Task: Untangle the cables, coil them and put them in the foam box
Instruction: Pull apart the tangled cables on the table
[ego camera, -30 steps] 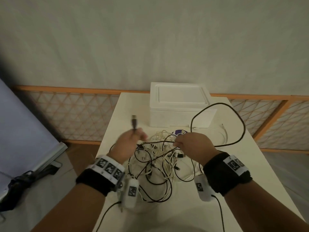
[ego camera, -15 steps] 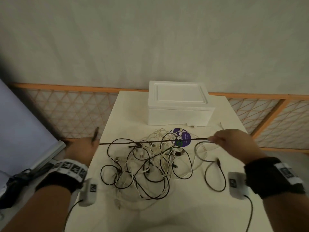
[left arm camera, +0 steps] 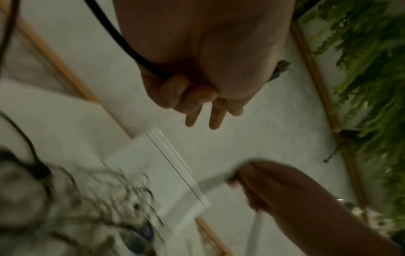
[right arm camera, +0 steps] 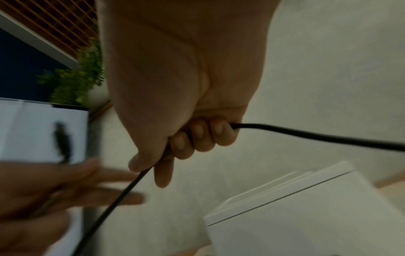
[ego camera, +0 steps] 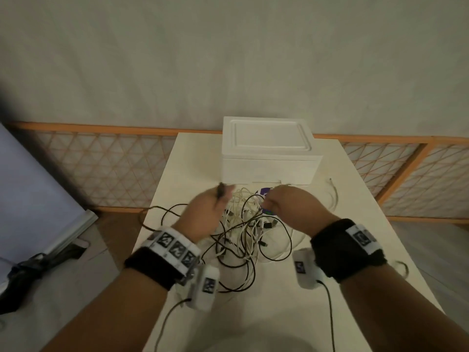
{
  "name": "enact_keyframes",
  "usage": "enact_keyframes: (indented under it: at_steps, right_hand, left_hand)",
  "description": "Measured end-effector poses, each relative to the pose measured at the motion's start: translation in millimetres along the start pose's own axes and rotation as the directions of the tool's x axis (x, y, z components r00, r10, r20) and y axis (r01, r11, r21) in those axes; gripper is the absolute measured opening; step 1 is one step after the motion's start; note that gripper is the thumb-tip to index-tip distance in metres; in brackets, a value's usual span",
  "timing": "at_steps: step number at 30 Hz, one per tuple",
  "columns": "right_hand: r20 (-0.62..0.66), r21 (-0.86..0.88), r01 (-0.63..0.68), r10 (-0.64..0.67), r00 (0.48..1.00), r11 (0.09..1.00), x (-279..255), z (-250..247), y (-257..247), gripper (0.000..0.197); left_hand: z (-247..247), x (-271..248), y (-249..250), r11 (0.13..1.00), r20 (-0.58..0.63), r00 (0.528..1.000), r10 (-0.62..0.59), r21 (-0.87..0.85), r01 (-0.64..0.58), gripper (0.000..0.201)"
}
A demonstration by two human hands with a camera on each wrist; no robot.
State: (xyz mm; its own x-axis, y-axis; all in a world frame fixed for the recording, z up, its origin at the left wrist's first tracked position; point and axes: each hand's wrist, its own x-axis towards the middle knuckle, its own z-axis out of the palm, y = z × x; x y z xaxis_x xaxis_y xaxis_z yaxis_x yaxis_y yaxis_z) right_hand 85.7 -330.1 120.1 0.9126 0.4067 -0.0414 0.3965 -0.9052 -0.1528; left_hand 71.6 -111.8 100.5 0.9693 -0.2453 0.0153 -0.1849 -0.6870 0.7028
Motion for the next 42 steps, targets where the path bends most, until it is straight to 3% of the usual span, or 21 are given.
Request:
enact_keyframes:
  at_steps: [3,5,7,10,13,15,17,19,20,22,23,25,26,28,30,31,33,35,37,41,42]
  right_hand:
    - [-0.042,-0.025,0.121,-0.122,0.992,0.992,7,-4,-24,0.025]
    - [-0.075,0.015,0.159,-0.157,0.985,0.987,2,-4,-19,0.029]
    - [-0.072,0.048,0.023,-0.02,0.997,0.999,-9,-3,5,0.037]
    - [-0.069,-0.032,-0.293,0.29,0.954,0.956,-32,1,61,0.055]
    - [-0.025,-0.125,-0.376,0.376,0.926,0.918,-47,8,105,0.057]
    - [-0.036,-0.181,-0.501,0.503,0.863,0.846,-58,7,132,0.055]
    - [-0.09,-0.27,-0.673,0.678,0.73,0.689,-71,2,156,0.043]
    - [-0.129,-0.335,-0.775,0.789,0.601,0.536,-76,-4,174,0.032]
    - [-0.123,-0.313,-0.776,0.787,0.604,0.547,-72,-8,173,0.036]
    - [-0.108,-0.056,-0.648,0.641,0.76,0.76,-51,-15,137,0.048]
    - [-0.124,0.105,-0.502,0.512,0.85,0.858,-37,-18,108,0.051]
    - [-0.11,0.307,-0.142,0.183,0.977,0.941,-10,-22,27,0.059]
    - [-0.065,0.359,0.002,0.023,0.998,0.934,-1,-23,-18,0.062]
    - [-0.007,0.466,0.195,-0.218,0.976,0.863,12,-10,-78,0.058]
    - [-0.059,0.609,0.226,-0.241,0.969,0.76,23,3,-101,0.042]
    - [-0.095,0.651,0.225,-0.217,0.972,0.725,26,6,-102,0.031]
    - [-0.156,0.696,0.246,-0.192,0.969,0.675,28,8,-94,0.02]
    - [-0.197,0.7,0.307,-0.238,0.951,0.645,30,0,-84,0.015]
    - [-0.19,0.602,0.362,-0.312,0.931,0.712,31,-14,-82,0.013]
    - [-0.16,0.441,0.349,-0.31,0.937,0.827,29,-30,-65,0.022]
    - [-0.157,0.412,0.324,-0.284,0.946,0.851,27,-31,-58,0.027]
  left_hand:
    - [30,1,25,0.953,0.198,0.98,-0.001,-0.297,0.061,0.039]
    - [28,4,20,0.969,0.184,0.982,-0.028,-0.236,0.072,0.046]
    - [11,6,1,0.994,0.086,0.993,-0.08,-0.064,0.086,0.052]
    - [-17,3,-48,0.977,-0.032,0.978,-0.205,-0.071,0.203,0.056]
    - [-22,-3,-71,0.977,-0.007,0.981,-0.196,-0.085,0.195,0.043]
    - [-21,-7,-70,0.975,-0.052,0.987,-0.154,-0.167,0.144,0.033]
    - [-26,-9,-68,0.926,-0.135,0.978,-0.16,-0.364,0.101,0.034]
    - [-35,-7,-63,0.799,-0.214,0.957,-0.195,-0.6,0.029,0.038]
    - [-39,-3,-59,0.732,-0.231,0.952,-0.202,-0.682,-0.01,0.04]
    - [-43,5,-42,0.655,-0.223,0.959,-0.175,-0.754,-0.055,0.046]
    - [-42,9,-32,0.662,-0.203,0.967,-0.155,-0.748,-0.051,0.049]
    - [-35,12,-9,0.722,-0.191,0.976,-0.102,-0.689,-0.059,0.054]
    - [-30,10,4,0.753,-0.198,0.978,-0.061,-0.652,-0.085,0.055]
    - [-25,5,23,0.802,-0.171,0.985,0.018,-0.585,-0.117,0.054]
    - [-32,0,27,0.823,-0.136,0.99,0.042,-0.557,-0.111,0.054]
    - [-38,-2,23,0.795,-0.126,0.992,0.026,-0.599,-0.097,0.055]
    - [-51,-8,5,0.634,-0.128,0.992,-0.005,-0.768,-0.096,0.061]
    - [-52,-18,-7,0.337,-0.128,0.992,-0.002,-0.934,-0.12,0.061]
    - [-46,-26,-11,0.054,-0.105,0.995,0.003,-0.993,-0.105,0.059]
    - [-50,-34,-9,-0.057,-0.167,0.98,-0.107,-0.983,-0.174,0.057]
    - [-58,-35,-12,-0.14,-0.195,0.968,-0.16,-0.966,-0.217,0.056]
